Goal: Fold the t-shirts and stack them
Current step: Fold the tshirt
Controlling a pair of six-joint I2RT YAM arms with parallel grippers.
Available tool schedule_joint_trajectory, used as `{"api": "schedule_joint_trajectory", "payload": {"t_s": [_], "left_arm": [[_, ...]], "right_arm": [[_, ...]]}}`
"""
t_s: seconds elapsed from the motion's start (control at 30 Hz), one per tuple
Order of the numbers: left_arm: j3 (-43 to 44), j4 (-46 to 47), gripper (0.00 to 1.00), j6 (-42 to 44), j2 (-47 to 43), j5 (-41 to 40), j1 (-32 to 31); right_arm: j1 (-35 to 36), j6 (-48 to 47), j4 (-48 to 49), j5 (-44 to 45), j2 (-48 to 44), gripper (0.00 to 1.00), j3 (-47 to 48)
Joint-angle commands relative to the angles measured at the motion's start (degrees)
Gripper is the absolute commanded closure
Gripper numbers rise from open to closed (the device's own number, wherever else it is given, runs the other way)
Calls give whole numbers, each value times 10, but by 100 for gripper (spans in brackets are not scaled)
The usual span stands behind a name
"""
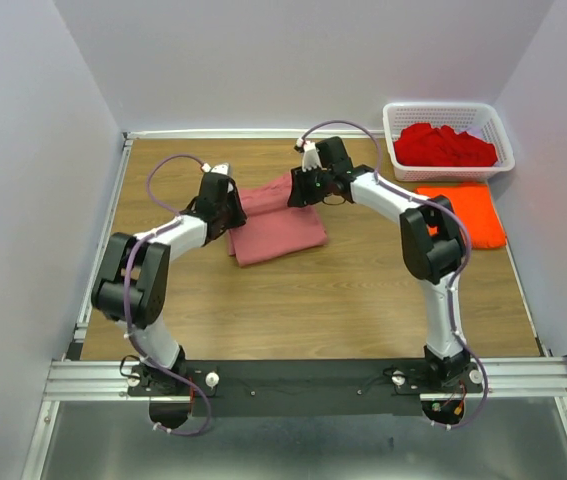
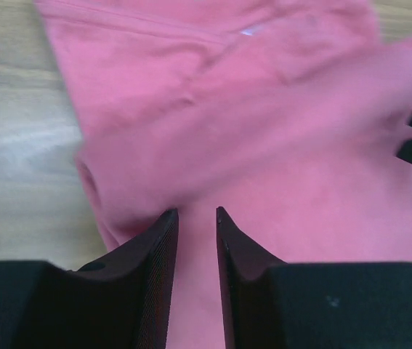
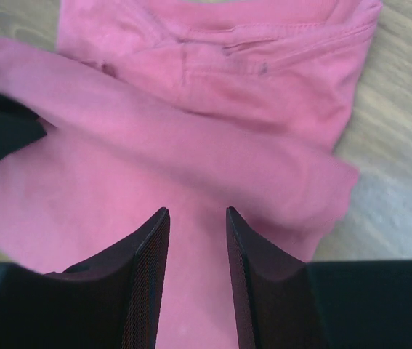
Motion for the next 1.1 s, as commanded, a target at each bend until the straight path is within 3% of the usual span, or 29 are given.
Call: {"api": "schedule_joint_trajectory", "payload": {"t_s": [0.0, 0.3, 0.5, 0.57, 0.67, 0.8, 1.07], "left_arm": [[63, 8, 66, 5, 64, 20, 32], [157, -6, 65, -5, 181, 54, 82], [182, -42, 62, -1, 187, 54, 92], [176, -47, 59, -1, 172, 51, 95], [168, -52, 40, 7, 127, 40, 97], [180, -53, 26, 44, 84, 9, 97], [260, -82, 28, 79, 167, 66, 84]], "right_arm": [[-23, -7, 19, -50, 71, 56, 59], [-48, 54, 20, -87, 207, 52, 225], [-50, 85, 19, -88, 245, 48, 258], [-50, 86, 19, -87, 226, 45, 248], [-50, 90, 18, -67, 173, 39, 212], [-49, 113, 19, -57, 98, 34, 146], [-25, 169, 23, -97, -1, 36, -1]]}}
